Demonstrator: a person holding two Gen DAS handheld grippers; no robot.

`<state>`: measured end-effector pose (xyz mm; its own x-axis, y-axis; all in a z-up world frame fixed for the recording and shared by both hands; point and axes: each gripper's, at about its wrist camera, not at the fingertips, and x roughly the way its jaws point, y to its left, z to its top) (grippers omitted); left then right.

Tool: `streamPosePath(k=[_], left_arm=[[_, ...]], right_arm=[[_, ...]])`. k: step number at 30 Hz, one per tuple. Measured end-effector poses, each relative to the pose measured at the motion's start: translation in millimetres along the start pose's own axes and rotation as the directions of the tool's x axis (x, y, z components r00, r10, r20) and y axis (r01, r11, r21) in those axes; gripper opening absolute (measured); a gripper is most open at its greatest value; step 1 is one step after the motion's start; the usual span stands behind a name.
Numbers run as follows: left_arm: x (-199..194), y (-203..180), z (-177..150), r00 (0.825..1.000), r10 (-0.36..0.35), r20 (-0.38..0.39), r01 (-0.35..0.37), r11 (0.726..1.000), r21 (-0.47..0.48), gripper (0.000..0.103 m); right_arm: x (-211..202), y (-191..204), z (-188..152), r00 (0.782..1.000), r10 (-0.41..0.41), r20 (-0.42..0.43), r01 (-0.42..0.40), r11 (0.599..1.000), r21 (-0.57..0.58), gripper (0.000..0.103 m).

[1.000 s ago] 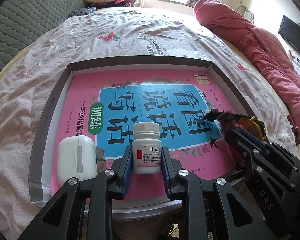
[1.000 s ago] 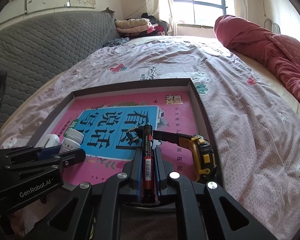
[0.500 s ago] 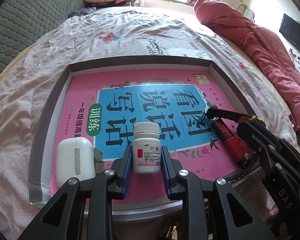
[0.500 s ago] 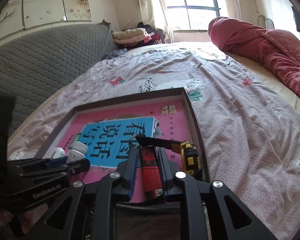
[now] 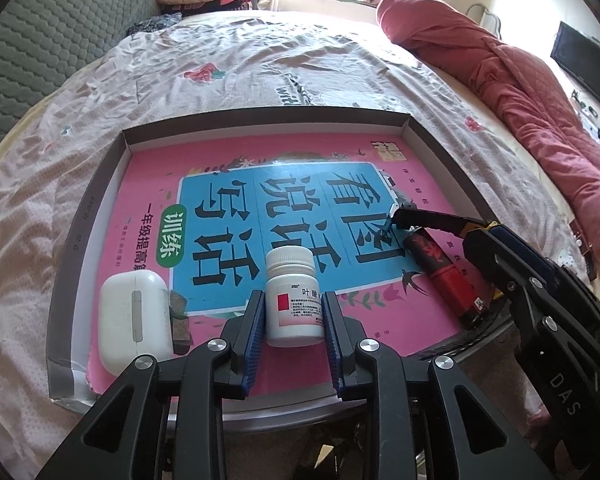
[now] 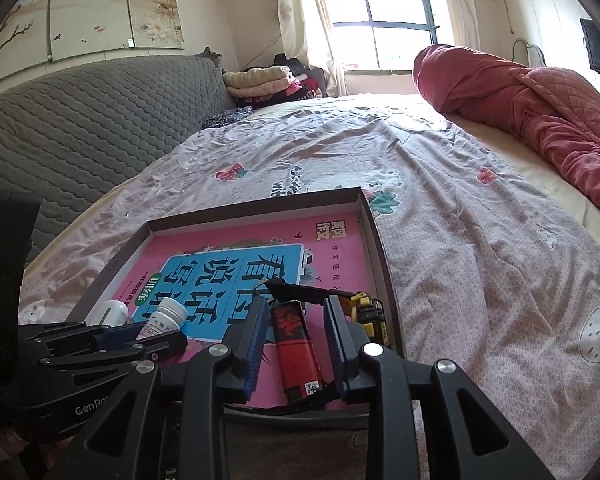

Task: Organize rigid objects
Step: 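Lower the pill bottle onto the workbook while the right tool lowers the marker beside the tape measure, then open both tools and withdraw them from the tray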

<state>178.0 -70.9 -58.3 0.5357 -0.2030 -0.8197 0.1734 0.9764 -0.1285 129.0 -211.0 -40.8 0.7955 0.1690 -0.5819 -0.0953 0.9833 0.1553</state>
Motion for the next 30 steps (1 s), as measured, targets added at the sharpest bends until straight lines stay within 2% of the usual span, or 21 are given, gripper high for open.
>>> streamPosePath(k=[3, 8, 18, 20, 30], left_arm=[[-1.6, 2.5, -1.6, 1.000, -0.008, -0.002, 0.008, 1.000, -0.008, 0.029], [-3.5, 5.8, -2.9, 1.000, -0.018, -0.006, 0.018, 1.000, -0.024, 0.029], [-7.2, 11.4, -3.5, 1.000, -0.023, -0.012, 0.022, 0.999, -0.046, 0.031], [-9.0, 11.6, -2.6, 1.000, -0.024, -0.007, 0.023, 0.999, -0.048, 0.038], [-20.1, 11.4, 2.2, 1.000, -0.012, 0.013, 0.013, 0.999, -0.042, 0.047]], right_arm=[[0.7, -0.5, 0.5, 1.000, -0.007, 0.000, 0.007, 1.000, -0.004, 0.030], [-1.5, 0.6, 0.8, 1.000, -0.009, 0.010, 0.009, 1.000, -0.009, 0.040], [-2.2, 1.0, -0.2, 1.000, -0.014, 0.010, 0.014, 1.000, -0.016, 0.040], [-2.5, 2.0, -0.4, 1.000, -0.011, 0.010, 0.011, 1.000, -0.017, 0.041], [-7.4, 7.5, 0.1, 0.999, 0.002, 0.035, -0.001, 0.999, -0.041, 0.048]])
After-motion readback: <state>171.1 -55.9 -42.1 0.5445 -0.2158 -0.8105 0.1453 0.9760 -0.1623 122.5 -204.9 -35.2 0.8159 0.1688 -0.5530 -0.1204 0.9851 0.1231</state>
